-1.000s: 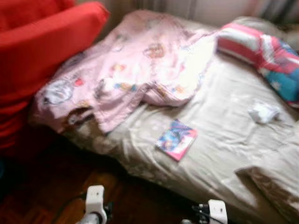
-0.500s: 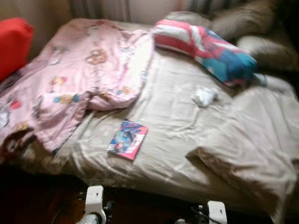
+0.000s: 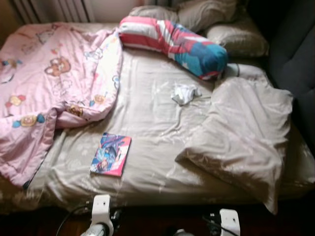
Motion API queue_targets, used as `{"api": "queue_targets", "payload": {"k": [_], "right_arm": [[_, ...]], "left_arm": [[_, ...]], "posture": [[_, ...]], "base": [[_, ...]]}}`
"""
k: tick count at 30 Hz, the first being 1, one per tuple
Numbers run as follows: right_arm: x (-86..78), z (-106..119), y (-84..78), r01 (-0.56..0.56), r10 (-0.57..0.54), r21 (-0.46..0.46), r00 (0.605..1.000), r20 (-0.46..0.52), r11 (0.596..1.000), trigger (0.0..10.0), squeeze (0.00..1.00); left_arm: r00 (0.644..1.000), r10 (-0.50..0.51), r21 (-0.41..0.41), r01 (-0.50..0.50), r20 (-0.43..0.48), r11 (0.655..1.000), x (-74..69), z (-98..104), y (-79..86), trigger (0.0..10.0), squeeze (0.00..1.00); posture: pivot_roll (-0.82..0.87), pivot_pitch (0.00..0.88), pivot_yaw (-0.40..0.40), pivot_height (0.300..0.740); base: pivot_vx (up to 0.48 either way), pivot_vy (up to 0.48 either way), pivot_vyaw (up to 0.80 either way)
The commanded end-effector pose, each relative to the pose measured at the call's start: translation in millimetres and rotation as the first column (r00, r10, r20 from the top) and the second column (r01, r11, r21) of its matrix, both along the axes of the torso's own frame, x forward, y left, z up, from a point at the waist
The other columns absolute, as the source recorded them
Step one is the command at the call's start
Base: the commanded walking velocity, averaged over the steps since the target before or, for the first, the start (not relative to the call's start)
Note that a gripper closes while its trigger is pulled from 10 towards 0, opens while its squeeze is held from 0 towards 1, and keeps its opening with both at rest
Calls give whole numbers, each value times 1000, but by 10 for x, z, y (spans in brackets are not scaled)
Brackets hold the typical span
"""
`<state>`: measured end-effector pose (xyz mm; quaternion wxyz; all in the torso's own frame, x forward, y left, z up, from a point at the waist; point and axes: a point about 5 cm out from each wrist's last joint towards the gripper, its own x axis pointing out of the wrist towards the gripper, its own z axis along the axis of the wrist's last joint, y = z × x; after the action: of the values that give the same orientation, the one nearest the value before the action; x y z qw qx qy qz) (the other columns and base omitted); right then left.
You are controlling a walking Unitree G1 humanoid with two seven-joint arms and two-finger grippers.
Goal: Clean up the room
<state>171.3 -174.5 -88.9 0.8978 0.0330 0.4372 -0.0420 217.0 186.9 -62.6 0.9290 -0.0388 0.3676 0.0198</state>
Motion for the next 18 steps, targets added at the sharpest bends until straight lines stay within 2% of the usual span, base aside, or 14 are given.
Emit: {"api": "queue_targets", "payload": {"k": [1,8,18], "right_arm": [[-69,-26,-16,16,-16,1,1000,-9,1000,10000,0],[-77,-28,-20,5,-5,-2,1000,-9,1000,10000,0],[-73,-23,-33,65,-66,29,998,4,997,10000,0]], "left_arm": [[999,-2,8,3,-42,1000,-99,-61,15,10000,0],[999,-2,9,2,-41,1000,-88,-57,8,10000,0],[999,-5,10,6,-43,1000,-93,-62,-11,10000,0]], "posture": [[-52,179,15,740],[-49,174,13,740],[-50,166,14,740]], "base": [[0,-300,0],[0,-306,0],[0,-307,0]]}}
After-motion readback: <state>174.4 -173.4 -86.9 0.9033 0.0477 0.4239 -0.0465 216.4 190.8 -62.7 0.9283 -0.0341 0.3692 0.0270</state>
